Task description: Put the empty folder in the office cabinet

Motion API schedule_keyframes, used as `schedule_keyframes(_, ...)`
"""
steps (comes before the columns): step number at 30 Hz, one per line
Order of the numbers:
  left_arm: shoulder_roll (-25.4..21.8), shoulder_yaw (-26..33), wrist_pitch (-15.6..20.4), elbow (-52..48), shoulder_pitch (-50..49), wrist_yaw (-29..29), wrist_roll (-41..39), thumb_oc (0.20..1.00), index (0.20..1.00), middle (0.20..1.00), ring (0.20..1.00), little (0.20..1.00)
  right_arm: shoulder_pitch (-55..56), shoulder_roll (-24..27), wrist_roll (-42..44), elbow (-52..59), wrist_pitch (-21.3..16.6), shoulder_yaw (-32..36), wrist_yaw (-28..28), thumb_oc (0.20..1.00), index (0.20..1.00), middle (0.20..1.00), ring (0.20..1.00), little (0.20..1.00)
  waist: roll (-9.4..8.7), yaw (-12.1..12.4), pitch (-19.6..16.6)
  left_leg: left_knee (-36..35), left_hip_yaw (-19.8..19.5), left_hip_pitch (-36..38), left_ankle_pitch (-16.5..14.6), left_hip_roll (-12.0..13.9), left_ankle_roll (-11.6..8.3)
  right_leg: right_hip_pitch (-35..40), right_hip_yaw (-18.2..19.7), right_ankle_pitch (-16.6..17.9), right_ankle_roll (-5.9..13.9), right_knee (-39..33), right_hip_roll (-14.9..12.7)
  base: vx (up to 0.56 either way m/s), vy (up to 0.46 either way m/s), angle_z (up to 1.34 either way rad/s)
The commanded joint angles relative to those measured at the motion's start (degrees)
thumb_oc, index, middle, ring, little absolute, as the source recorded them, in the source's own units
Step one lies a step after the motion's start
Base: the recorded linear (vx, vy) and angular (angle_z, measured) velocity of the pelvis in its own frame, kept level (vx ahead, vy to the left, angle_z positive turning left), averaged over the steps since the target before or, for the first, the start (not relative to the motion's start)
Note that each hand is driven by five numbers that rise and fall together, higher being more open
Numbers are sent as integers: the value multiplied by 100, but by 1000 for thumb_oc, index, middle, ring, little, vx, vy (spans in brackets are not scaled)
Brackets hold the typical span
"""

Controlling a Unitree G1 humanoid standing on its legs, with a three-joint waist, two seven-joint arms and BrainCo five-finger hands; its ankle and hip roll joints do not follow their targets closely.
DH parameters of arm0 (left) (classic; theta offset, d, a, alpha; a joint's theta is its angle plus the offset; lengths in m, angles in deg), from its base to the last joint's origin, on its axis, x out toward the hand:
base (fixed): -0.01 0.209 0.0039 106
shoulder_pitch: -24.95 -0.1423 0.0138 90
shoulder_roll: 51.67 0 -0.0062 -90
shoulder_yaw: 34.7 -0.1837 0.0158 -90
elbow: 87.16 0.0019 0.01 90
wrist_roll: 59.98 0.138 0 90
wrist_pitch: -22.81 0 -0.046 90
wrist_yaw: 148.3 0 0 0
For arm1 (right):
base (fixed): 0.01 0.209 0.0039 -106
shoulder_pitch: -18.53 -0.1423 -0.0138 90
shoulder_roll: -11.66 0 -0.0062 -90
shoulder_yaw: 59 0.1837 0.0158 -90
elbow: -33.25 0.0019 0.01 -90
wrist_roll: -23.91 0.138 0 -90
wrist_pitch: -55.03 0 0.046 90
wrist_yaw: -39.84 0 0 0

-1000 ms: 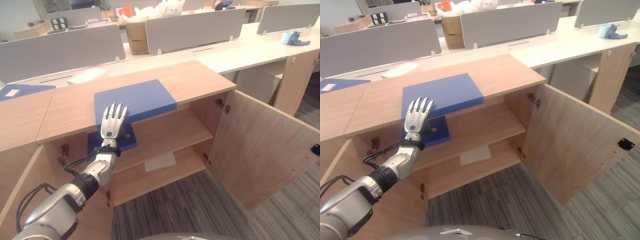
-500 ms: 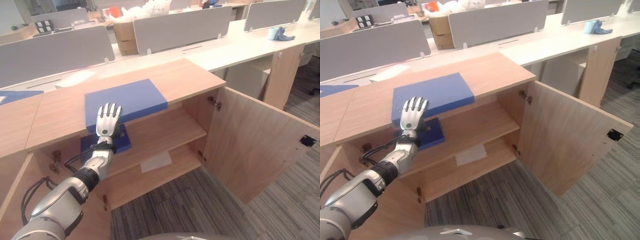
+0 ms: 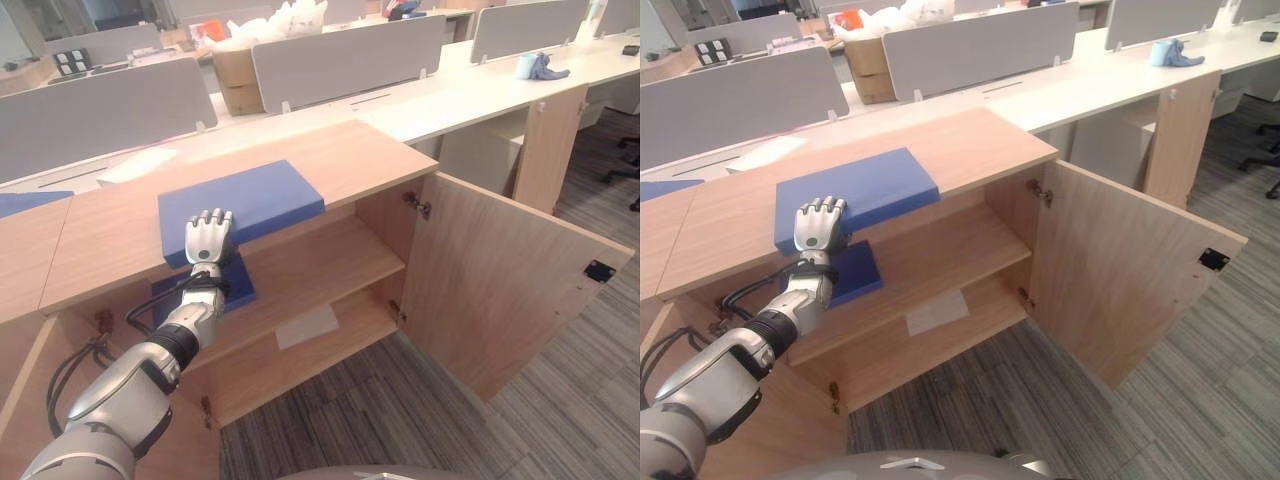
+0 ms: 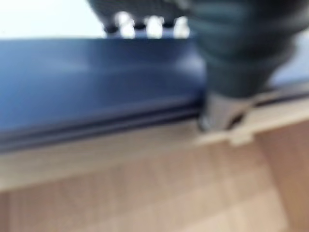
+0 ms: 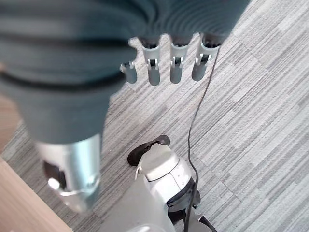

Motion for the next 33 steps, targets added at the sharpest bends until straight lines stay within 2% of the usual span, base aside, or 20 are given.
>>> schedule_keyframes(1,6,398,387,517,487,314,-562,200,200,200,200,200,-249,134,-141,-157,-24,-45,33,1000,1000,1000,1000,1000,-170,-60,83,8,255,169,-861,-229,91,-71,118,-326,501,-17,-52,-75,-1,0)
schedule_keyframes(4,-78,783,869,-38,639,670,-1424,200,200,200,200,200,-291,107,-75,-36,30,-112,-9,1000,1000,1000,1000,1000,-185,42,58,8,217,193,-896,-235,101,-41,73,-341,482,-17,-79,-58,-3,-1)
schedule_keyframes(6,-119,1043,949,-523,685,735,-1804,200,200,200,200,200,-301,73,-54,-3,40,-124,-17,1000,1000,1000,1000,1000,-189,99,47,8,180,202,-912,-242,111,-20,43,-356,465,-17,-90,-44,-2,2)
schedule_keyframes(8,-283,1366,876,-1606,716,733,-2138,200,200,200,200,200,-308,-28,5,76,61,-145,-54,1000,1000,1000,1000,1000,-200,200,33,8,82,225,-935,-259,122,29,-23,-382,440,-17,-115,-36,-6,4)
schedule_keyframes(10,-354,1478,909,-2006,699,707,-2398,200,200,200,200,200,-304,-101,61,112,59,-170,-99,1000,1000,1000,1000,1000,-209,247,23,8,37,231,-942,-268,125,46,-58,-392,430,-17,-126,-27,-15,7)
schedule_keyframes(11,-393,1768,1024,-2624,648,481,-2788,200,200,200,200,200,-322,-202,188,164,55,-223,-168,1000,1000,1000,1000,1000,-224,340,13,8,-49,232,-950,-287,130,74,-118,-412,410,-17,-140,-30,-19,9)
schedule_keyframes(12,-393,1768,1024,-2624,648,481,-2788,200,200,200,200,200,-322,-202,188,164,55,-223,-168,1000,1000,1000,1000,1000,-224,340,13,8,-49,232,-950,-287,130,74,-118,-412,410,-17,-140,-25,-26,12)
schedule_keyframes(13,-384,2002,976,-3175,590,264,-3075,200,200,200,200,200,-351,-272,295,195,68,-252,-237,1000,1000,1000,1000,1000,-237,415,7,8,-116,229,-952,-298,133,92,-170,-423,398,-17,-150,-20,-37,22)
schedule_keyframes(14,-284,2348,1137,-3980,422,-169,-3852,200,200,200,200,200,-392,-386,446,247,40,-296,-336,1000,1000,1000,1000,1000,-258,535,-2,8,-238,224,-946,-313,141,127,-259,-444,375,-17,-164,-27,-49,29)
schedule_keyframes(16,-91,2672,1033,-4784,190,-573,-4583,200,200,200,200,200,-441,-460,598,297,8,-328,-396,1000,1000,1000,1000,1000,-276,650,2,8,-369,216,-932,-329,150,160,-335,-459,351,-17,-172,-28,-45,30)
schedule_keyframes(18,69,2873,1021,-5338,0,-945,-5641,200,200,200,200,200,-509,-512,733,345,-37,-354,-446,1000,1000,1000,1000,1000,-285,758,8,8,-486,204,-916,-346,159,184,-405,-472,333,-17,-179,-30,-35,40)
schedule_keyframes(21,219,3079,889,-5870,-311,-1362,-6954,200,200,200,200,200,-570,-547,990,430,-273,-373,-475,1000,1000,1000,1000,1000,-288,895,12,8,-606,193,-888,-361,162,215,-496,-477,317,-17,-190,-20,-23,28)
schedule_keyframes(24,265,3197,661,-6176,-689,-1734,-7865,200,200,200,200,200,-661,-556,1493,769,-536,-371,-499,1000,1000,1000,1000,1000,-293,1013,23,8,-701,183,-860,-379,177,231,-567,-465,298,-17,-200,-7,-7,3)
schedule_keyframes(30,416,3357,251,-6310,-1630,-2458,-8629,200,200,200,200,200,-736,-505,2184,1915,-936,-271,-850,1000,1000,1000,1000,1000,-328,1175,82,8,-817,175,-837,-405,208,256,-684,-472,256,-17,-217,-18,-6,6)
schedule_keyframes(33,448,3433,183,-6328,-2032,-2726,-8761,200,200,200,200,200,-750,-439,2406,2514,-907,-191,-1168,1000,1000,1000,1000,1000,-353,1224,115,8,-832,177,-823,-407,213,267,-731,-467,242,-17,-223,-10,2,0)
